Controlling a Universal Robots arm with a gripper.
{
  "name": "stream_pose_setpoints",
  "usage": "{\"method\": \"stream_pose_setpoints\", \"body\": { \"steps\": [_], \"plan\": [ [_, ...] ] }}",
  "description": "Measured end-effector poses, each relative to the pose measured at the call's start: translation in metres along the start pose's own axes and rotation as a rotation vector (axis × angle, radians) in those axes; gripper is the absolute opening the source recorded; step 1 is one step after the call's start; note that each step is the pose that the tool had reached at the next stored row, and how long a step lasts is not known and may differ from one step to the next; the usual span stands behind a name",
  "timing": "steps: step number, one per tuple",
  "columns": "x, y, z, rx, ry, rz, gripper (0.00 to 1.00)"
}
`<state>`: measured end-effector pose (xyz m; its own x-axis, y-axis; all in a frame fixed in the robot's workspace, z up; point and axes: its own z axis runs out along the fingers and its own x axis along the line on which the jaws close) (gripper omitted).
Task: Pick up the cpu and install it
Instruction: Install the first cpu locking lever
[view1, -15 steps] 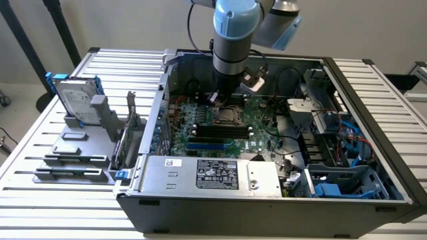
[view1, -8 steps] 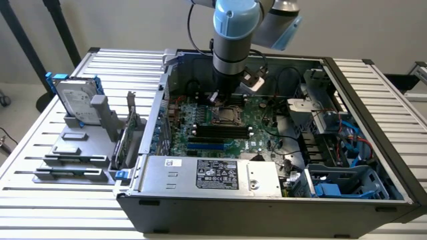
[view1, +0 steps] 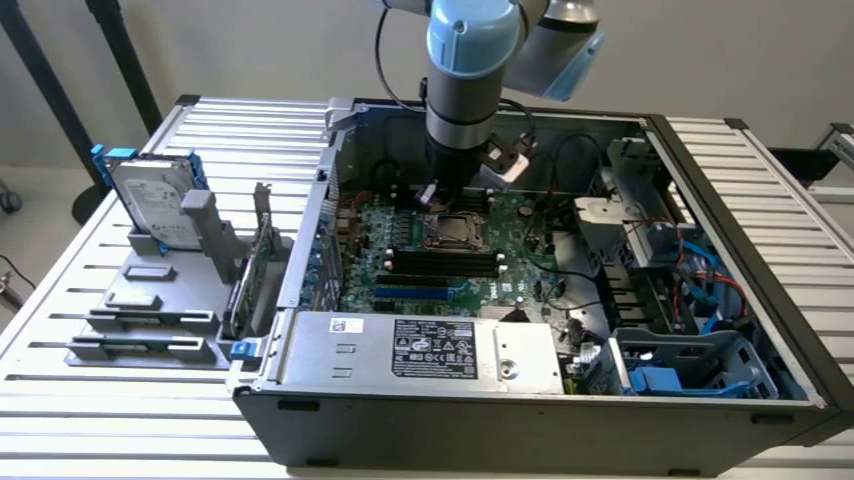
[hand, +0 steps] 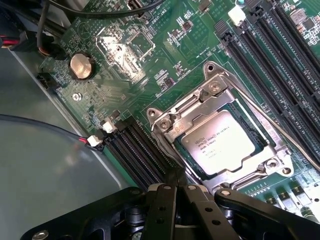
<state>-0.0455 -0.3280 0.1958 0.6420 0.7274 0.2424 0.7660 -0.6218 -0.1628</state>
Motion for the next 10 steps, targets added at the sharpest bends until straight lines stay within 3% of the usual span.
{"method": "stream_pose_setpoints", "body": {
  "steps": [10],
  "plan": [
    [0.0035,0.0044,0.0005,-0.0022,-0.0025,0.0,0.11]
  ]
}}
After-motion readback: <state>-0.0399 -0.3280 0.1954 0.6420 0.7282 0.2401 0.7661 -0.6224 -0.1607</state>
